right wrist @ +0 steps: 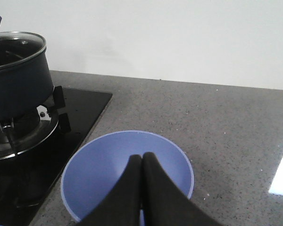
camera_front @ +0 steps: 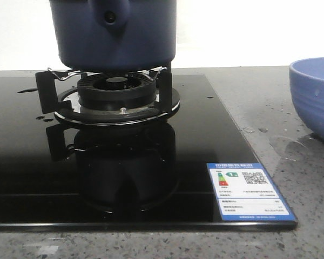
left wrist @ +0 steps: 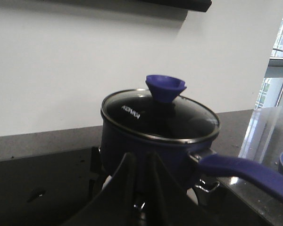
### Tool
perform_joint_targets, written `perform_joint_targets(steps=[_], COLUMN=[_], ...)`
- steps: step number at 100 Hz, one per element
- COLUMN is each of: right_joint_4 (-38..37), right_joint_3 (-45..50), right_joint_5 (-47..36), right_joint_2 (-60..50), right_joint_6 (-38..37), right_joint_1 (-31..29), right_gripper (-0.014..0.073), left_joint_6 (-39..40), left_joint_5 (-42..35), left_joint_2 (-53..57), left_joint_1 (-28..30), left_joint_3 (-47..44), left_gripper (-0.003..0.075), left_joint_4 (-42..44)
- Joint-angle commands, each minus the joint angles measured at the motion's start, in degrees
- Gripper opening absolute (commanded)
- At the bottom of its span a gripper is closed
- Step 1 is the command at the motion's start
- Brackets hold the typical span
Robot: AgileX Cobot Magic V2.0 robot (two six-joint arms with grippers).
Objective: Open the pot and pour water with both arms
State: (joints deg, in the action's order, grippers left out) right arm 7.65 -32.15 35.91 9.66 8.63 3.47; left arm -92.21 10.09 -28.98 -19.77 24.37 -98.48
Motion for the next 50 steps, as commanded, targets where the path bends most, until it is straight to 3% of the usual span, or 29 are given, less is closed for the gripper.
perform_joint_targets(steps=[1, 50], right_joint_4=[-0.6, -0.6], right_joint_3=[1.5, 2.8], right_joint_5=[-7.6, -6.5], right_joint_2=[-3.4, -7.5], right_joint_6=[0.8, 0.8], right_joint_1=[0.1, 0.1], right_gripper=[-0.0064, -0.0064], left_joint_6=[0.7, 0.7], left_joint_5=[0.7, 1.8], left_joint_2=[2.5, 4.1], left_joint_1=[-0.1, -0.1], left_joint_3=[-1.1, -3.6], left_gripper=[-0.0020, -0.0020], left_joint_4=[-1.0, -1.1])
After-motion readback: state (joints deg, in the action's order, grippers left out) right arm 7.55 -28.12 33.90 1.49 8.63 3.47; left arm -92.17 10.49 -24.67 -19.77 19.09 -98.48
